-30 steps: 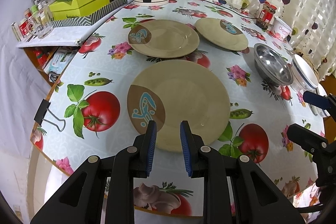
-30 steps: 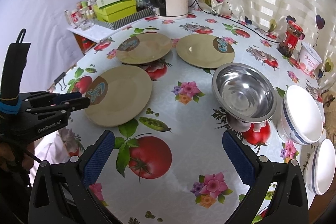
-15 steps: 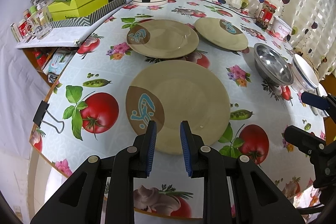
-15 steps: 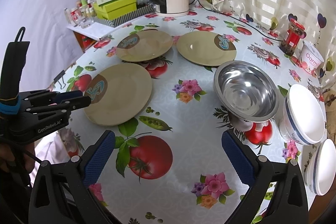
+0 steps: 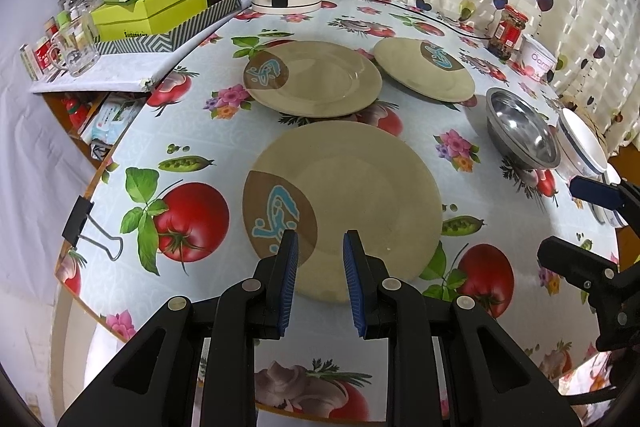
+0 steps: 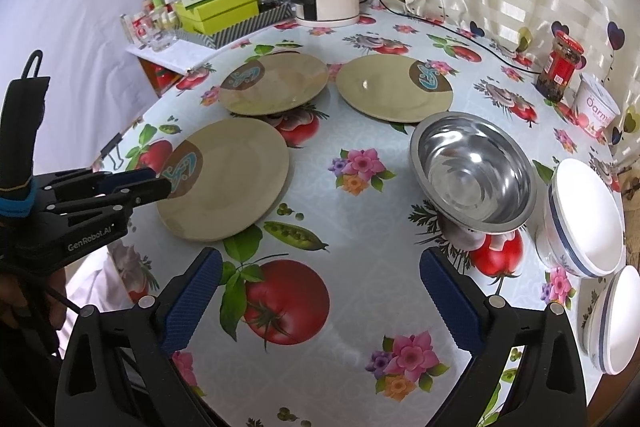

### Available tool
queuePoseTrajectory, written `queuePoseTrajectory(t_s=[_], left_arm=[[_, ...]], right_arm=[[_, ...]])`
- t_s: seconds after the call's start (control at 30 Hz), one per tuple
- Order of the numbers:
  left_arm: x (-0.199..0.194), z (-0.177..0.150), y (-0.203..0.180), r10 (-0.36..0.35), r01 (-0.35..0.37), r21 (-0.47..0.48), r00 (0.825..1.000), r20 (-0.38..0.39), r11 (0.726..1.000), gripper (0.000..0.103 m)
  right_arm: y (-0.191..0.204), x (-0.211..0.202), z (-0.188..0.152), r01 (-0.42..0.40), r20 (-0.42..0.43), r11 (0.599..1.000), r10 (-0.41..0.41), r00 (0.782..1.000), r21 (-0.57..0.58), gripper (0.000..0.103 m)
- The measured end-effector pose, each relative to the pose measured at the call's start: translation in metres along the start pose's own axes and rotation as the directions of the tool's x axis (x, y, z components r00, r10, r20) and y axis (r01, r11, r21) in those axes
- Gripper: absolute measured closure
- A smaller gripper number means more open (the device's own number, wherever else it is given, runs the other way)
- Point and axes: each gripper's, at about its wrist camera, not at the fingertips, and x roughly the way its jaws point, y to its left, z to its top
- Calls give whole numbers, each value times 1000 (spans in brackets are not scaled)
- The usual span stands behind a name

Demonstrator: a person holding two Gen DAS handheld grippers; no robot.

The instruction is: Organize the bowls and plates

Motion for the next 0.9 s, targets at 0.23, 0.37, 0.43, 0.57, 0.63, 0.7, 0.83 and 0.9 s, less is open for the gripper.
queuePoseTrajectory(t_s=[0.23, 0.37, 0.43, 0.57, 0.63, 0.7, 0.83, 0.9], left_arm=[[3, 5, 9, -1, 1, -21, 1000, -1, 1000, 79], [7, 11, 15, -9, 9, -40, 1000, -2, 999, 79], [9, 14, 19, -16, 16, -51, 1000, 0, 999, 79], [13, 23, 28, -21, 21, -71, 1000, 5, 997, 79], [15, 27, 31, -26, 27, -80, 1000, 10, 996, 79], [16, 32, 35, -36, 36, -90, 999, 11, 995, 79], [20, 42, 42, -35, 37, -106, 999, 18, 994, 79], [22, 47, 45, -33, 36, -110, 999, 25, 993, 79]], right_arm=[[3, 4, 13, -2, -1, 1000, 2, 1000, -12, 3], [4, 8, 23, -7, -3, 1000, 7, 1000, -22, 3], [4, 11, 28, -12, -3, 1000, 12, 1000, -23, 4], [4, 20, 40, -27, -8, 999, 27, 1000, -22, 16], [2, 25, 47, -37, -11, 999, 37, 999, -13, 17], [1, 28, 52, -46, -11, 999, 46, 999, -10, 19], [0, 37, 65, -66, -13, 998, 66, 998, -7, 27], [0, 42, 72, -77, -16, 997, 77, 997, 0, 29]])
